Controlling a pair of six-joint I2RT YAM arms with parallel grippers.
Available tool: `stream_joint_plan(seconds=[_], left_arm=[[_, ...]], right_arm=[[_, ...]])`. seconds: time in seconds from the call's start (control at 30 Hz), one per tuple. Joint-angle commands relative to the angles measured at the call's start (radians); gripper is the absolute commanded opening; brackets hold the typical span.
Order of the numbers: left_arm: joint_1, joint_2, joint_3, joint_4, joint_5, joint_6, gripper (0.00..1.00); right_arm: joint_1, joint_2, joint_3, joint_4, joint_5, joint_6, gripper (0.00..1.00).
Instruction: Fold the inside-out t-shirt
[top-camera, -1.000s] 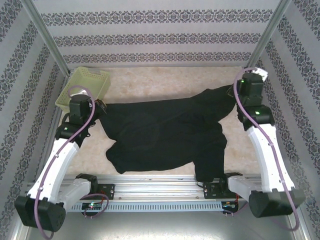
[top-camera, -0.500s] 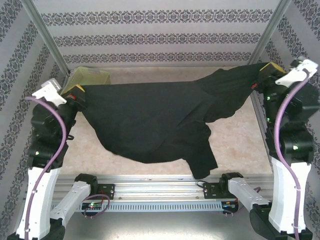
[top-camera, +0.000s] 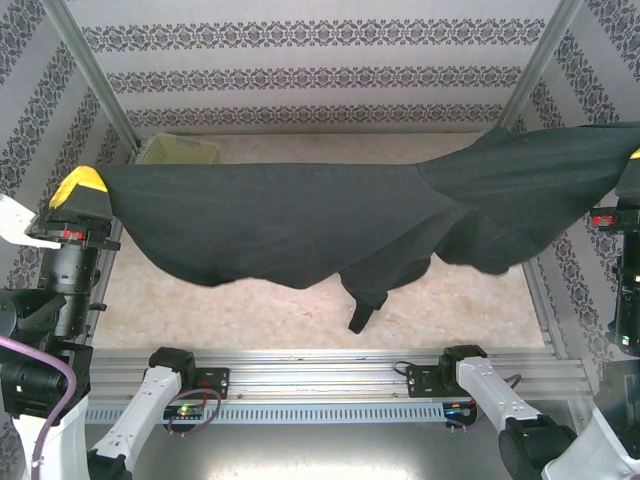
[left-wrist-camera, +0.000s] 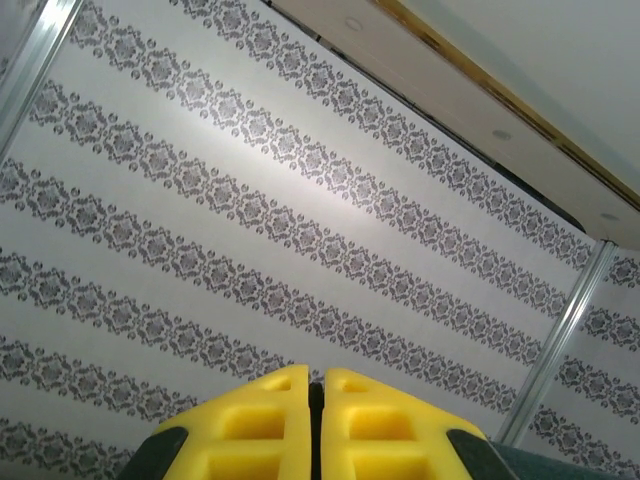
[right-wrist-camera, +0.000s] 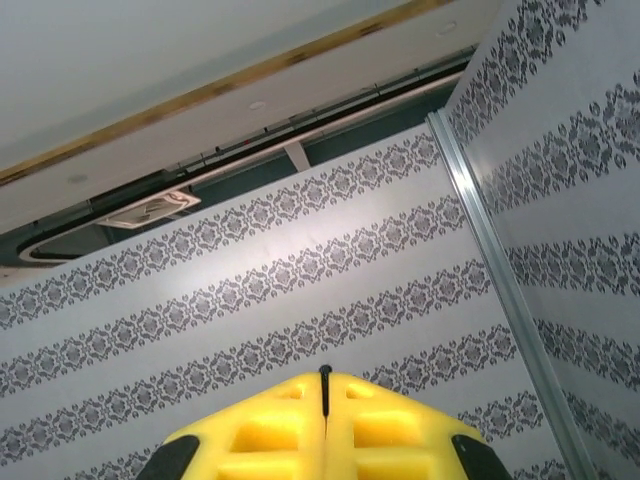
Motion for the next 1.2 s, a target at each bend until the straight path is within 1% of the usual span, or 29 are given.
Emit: stream_joint_plan(seconds=[0.0,0.07,0.13,0.2,0.27,0.3,0.37,0.43,0.5,0.57,0.67,0.73,0.83,1.07,1.17], left_arm=[[0.021,0.144,0.003,-0.018,-0.055,0.040,0.00],[0.020,0.274,0.002,-0.070,-0.021,0.031,0.00],[0.020,0.419,-0.010,-0.116,-0.009,0.004,0.00],[0.020,0.543,-0.028,-0.147,-0.017,-0.010,0.00],[0.020,0.650,-0.063,-0.141,-0.026,-0.015,0.00],[0.021,0.694,-0.064,-0.152,-0.035,-0.020,0.00],[0.024,0.775,-0.024,-0.202,-0.035,-0.020,0.00],[0.025,0.800,0.041,-0.243,-0.013,-0.003,0.00],[0.025,0.764,0.089,-0.252,-0.008,0.010,0.00],[0.025,0.668,0.097,-0.222,-0.024,0.009,0.00],[0.025,0.447,0.001,-0.085,-0.050,-0.004,0.00],[0.025,0.305,-0.070,0.000,-0.079,-0.007,0.00],[0.025,0.168,-0.094,0.034,-0.112,0.011,0.00],[0.025,0.033,-0.089,0.093,-0.014,0.018,0.00],[0.024,0.013,-0.080,0.099,-0.009,0.019,0.00]], right_arm=[[0.002,0.092,-0.028,-0.005,0.054,-0.049,0.00],[0.002,0.140,-0.099,-0.009,0.067,-0.053,0.00],[0.002,0.182,-0.207,-0.001,0.068,-0.042,0.00],[0.002,0.208,-0.330,0.030,0.064,-0.020,0.00],[0.002,0.232,-0.463,0.079,0.047,0.005,0.00],[0.002,0.246,-0.503,0.089,0.041,0.014,0.00],[0.002,0.285,-0.547,0.089,0.025,0.029,0.00],[0.000,0.309,-0.526,0.071,0.017,0.026,0.00],[0.000,0.303,-0.471,0.056,0.021,0.017,0.00],[0.000,0.271,-0.399,0.044,0.028,0.003,0.00],[0.000,0.216,-0.280,0.013,0.048,-0.015,0.00],[-0.001,0.168,-0.238,0.020,0.056,-0.028,0.00],[0.000,0.100,-0.191,0.030,0.070,-0.034,0.00],[0.000,-0.009,-0.095,0.018,0.068,-0.043,0.00],[0.000,-0.024,-0.057,0.009,0.056,-0.054,0.00]])
